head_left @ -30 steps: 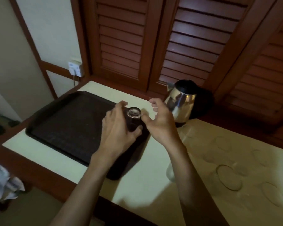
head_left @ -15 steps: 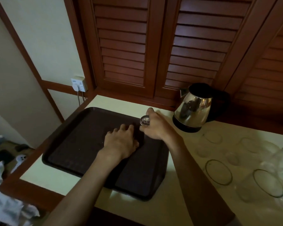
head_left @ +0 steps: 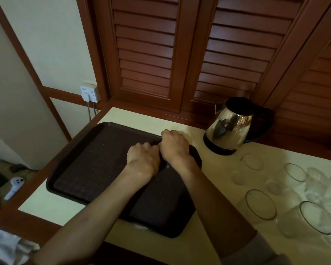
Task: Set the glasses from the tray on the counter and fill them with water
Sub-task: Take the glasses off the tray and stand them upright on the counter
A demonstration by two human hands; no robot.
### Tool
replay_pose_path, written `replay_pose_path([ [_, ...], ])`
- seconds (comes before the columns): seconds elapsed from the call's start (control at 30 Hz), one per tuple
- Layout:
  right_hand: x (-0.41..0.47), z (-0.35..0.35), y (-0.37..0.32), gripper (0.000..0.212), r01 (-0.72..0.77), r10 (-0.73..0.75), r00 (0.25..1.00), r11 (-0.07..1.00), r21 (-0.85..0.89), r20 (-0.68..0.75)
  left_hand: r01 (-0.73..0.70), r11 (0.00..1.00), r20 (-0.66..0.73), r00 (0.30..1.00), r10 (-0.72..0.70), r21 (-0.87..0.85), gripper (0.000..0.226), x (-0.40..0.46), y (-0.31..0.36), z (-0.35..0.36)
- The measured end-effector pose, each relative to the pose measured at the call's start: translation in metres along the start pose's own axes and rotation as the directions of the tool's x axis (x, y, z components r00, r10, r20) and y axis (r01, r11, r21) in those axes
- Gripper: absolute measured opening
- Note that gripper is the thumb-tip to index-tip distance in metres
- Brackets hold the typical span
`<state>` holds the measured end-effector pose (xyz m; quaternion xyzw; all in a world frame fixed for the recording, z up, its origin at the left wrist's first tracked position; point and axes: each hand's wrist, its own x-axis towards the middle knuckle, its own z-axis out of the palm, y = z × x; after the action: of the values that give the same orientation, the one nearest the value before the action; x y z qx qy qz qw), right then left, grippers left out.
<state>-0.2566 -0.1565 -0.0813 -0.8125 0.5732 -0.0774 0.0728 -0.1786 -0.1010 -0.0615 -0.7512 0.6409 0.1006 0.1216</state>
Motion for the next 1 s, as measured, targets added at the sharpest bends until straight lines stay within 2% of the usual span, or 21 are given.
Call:
replay_pose_path([
  [0.1,0.001,0.005,0.004,0.025,0.013,-0.010,0.997,0.999,0.035,-0.079,-0.002,1.000,-0.052,0.999,0.002,0.009,0.031,-0.004,-0.003,0.002],
  [0.17,0.002,0.005,0.008,0.020,-0.022,0.034,0.992,0.994,0.104,-0.120,0.012,1.000,-0.066,0.998,-0.014,-0.029,0.028,-0.006,-0.008,0.001],
  [0.27,0.004,-0.002,0.021,0.013,-0.073,0.117,0.979,0.967,0.244,-0.170,0.037,0.973,-0.086,0.995,-0.058,-0.227,0.026,-0.005,-0.023,-0.003],
  [0.37,-0.005,-0.030,0.036,0.016,-0.065,0.198,0.951,0.878,0.474,-0.238,0.012,0.859,-0.149,0.983,-0.103,-0.512,0.028,-0.001,-0.043,-0.009],
  [0.43,-0.014,-0.058,0.049,0.012,-0.028,0.296,0.906,0.755,0.655,-0.303,-0.065,0.706,-0.190,0.977,-0.099,-0.705,0.024,-0.003,-0.049,-0.019],
  [0.57,-0.044,-0.110,0.081,0.015,0.065,0.476,0.841,0.385,0.920,-0.258,-0.191,0.261,-0.233,0.963,-0.139,-0.946,0.028,-0.016,-0.034,-0.040],
  [0.67,-0.070,-0.134,0.110,0.013,0.127,0.539,0.826,0.107,0.986,-0.165,-0.214,-0.167,-0.190,0.971,-0.147,-0.962,0.028,-0.030,-0.002,-0.042],
  [0.73,-0.084,-0.140,0.134,0.008,0.145,0.507,0.858,-0.082,0.986,-0.084,-0.125,-0.444,-0.107,0.992,-0.067,-0.887,0.027,-0.038,0.024,-0.042],
  [0.77,-0.091,-0.141,0.147,0.011,0.145,0.484,0.874,-0.180,0.973,-0.041,-0.060,-0.550,-0.068,0.998,-0.005,-0.833,0.028,-0.039,0.037,-0.042],
  [0.83,-0.107,-0.140,0.173,0.024,0.142,0.447,0.894,-0.329,0.933,0.022,0.075,-0.692,-0.039,0.988,0.147,-0.718,0.027,-0.043,0.065,-0.041],
  [0.87,-0.115,-0.138,0.187,0.024,0.147,0.433,0.901,-0.384,0.912,0.037,0.134,-0.735,-0.048,0.974,0.221,-0.665,0.028,-0.045,0.080,-0.041],
  [1.0,-0.149,-0.130,0.251,0.022,0.235,0.356,0.934,-0.685,0.690,0.034,0.268,-0.797,-0.122,0.913,0.389,-0.541,0.034,-0.067,0.140,-0.044],
])
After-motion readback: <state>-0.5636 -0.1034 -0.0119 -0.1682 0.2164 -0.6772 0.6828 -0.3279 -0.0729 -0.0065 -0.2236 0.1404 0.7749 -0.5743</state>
